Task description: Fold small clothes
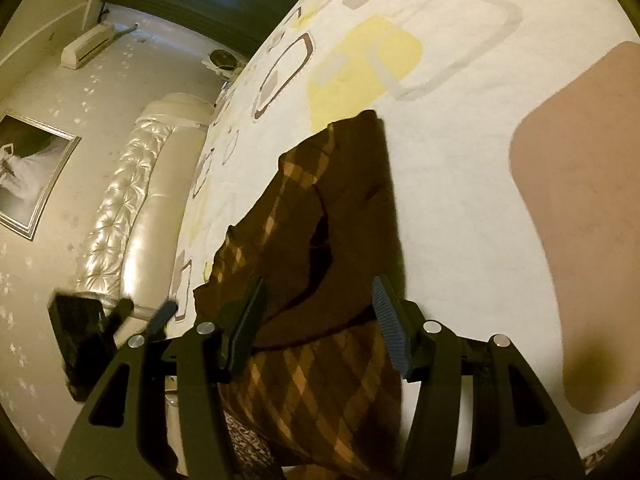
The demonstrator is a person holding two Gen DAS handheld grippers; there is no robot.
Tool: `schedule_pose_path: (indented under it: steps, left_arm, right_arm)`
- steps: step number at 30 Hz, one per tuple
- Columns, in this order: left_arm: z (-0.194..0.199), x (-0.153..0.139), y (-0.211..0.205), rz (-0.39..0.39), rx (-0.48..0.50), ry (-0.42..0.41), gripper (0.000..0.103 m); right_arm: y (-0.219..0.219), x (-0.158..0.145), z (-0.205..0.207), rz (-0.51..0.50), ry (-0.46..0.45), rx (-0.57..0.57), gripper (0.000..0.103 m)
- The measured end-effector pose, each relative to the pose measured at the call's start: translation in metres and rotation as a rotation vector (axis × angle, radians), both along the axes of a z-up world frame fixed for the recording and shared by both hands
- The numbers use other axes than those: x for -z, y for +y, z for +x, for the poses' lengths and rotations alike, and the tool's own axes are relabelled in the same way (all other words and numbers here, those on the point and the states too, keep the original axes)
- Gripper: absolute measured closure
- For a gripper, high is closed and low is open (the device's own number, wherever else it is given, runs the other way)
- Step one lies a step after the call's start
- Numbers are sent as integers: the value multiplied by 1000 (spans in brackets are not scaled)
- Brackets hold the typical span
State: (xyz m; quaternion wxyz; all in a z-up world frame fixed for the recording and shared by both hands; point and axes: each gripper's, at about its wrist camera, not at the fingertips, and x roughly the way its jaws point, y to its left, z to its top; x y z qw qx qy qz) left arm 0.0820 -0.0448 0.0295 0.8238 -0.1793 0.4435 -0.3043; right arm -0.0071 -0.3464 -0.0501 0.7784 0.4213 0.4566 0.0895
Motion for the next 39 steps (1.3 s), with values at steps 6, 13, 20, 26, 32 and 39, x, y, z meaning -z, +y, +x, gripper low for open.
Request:
schedule_pose_path:
  steps: [6, 13, 20, 26, 32, 39]
  left_arm:
    - [-21, 28, 91, 79, -184, -2, 27]
    - [-27, 63, 142, 62, -296, 92, 27]
    - [-28, 67, 140, 68, -294, 91, 27]
    - [-22, 76, 139, 78, -300, 105, 27]
    - [-15, 88, 146, 108, -340, 144, 27]
    - [-11, 94, 178, 50, -414, 188, 27]
  right_arm:
    - [20, 13, 38, -1, 34, -30, 49]
    - [40, 34, 66, -85, 105, 1, 61]
    - [35, -5, 41, -109, -22, 18, 98]
    - [14, 26, 6, -194, 74, 52, 99]
    - [10, 38, 3, -135, 68, 52, 98]
    - [5, 32, -3, -84, 43, 44, 90]
